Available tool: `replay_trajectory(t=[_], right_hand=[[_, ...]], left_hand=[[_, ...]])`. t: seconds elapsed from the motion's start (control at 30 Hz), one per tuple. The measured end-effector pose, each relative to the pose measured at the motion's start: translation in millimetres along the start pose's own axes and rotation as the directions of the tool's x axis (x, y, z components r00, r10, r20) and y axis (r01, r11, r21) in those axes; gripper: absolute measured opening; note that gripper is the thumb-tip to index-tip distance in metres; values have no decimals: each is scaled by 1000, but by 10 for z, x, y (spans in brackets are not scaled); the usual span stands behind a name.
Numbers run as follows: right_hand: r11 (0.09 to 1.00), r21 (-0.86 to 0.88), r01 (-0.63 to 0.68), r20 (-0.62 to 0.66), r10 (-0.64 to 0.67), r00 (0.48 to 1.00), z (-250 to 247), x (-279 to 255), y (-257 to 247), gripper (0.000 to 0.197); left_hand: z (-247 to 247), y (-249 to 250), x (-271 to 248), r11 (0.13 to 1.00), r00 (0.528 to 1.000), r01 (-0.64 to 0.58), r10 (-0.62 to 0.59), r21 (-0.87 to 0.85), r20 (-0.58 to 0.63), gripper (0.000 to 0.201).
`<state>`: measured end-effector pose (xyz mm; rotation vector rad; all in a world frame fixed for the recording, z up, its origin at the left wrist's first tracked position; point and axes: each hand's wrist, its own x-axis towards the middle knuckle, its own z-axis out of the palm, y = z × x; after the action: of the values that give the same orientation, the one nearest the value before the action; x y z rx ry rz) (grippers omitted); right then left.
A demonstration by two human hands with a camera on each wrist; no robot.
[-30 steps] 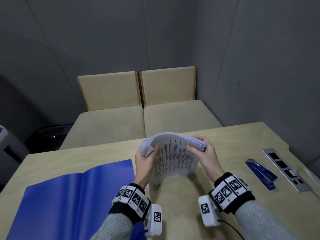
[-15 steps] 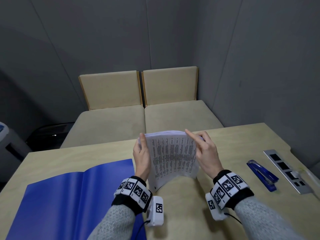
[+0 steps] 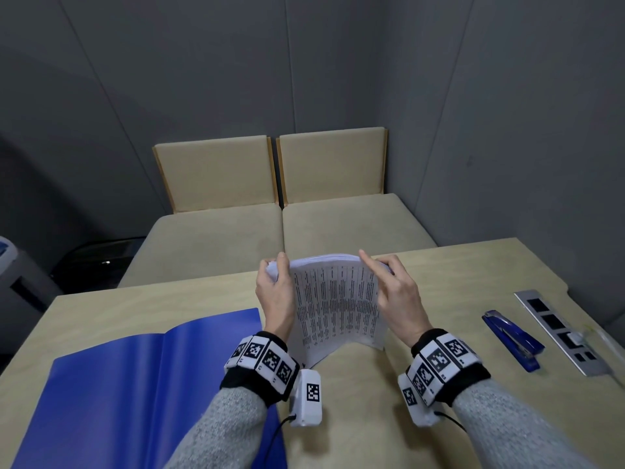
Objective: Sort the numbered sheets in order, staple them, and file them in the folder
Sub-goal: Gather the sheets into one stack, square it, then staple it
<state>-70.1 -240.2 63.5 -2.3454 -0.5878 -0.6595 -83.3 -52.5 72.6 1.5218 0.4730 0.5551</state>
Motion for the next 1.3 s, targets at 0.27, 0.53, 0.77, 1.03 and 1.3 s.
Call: replay_trajectory(t=[0.27, 0.53, 0.77, 1.03, 1.3], right_hand=[[990, 96, -106, 22, 104, 994, -58, 69, -29, 57], [901, -368, -229, 206, 319, 925, -348, 297, -118, 27], [890, 179, -419, 338, 344, 876, -441, 350, -118, 19], [446, 607, -658, 353, 590, 726, -275, -312, 466, 16], [271, 617, -739, 431, 669, 605, -109, -583, 534, 26]], left_hand=[[-290, -412, 48, 994, 933, -18, -23, 110, 360, 55], [-71, -167, 24, 933, 842, -299, 158, 202, 516, 34], [214, 213, -87, 405, 556, -824, 437, 397, 707, 17], [-450, -230, 260, 435, 806, -590, 261, 681, 531, 17], [-500, -569, 7, 989, 914, 132, -148, 69, 377, 27]])
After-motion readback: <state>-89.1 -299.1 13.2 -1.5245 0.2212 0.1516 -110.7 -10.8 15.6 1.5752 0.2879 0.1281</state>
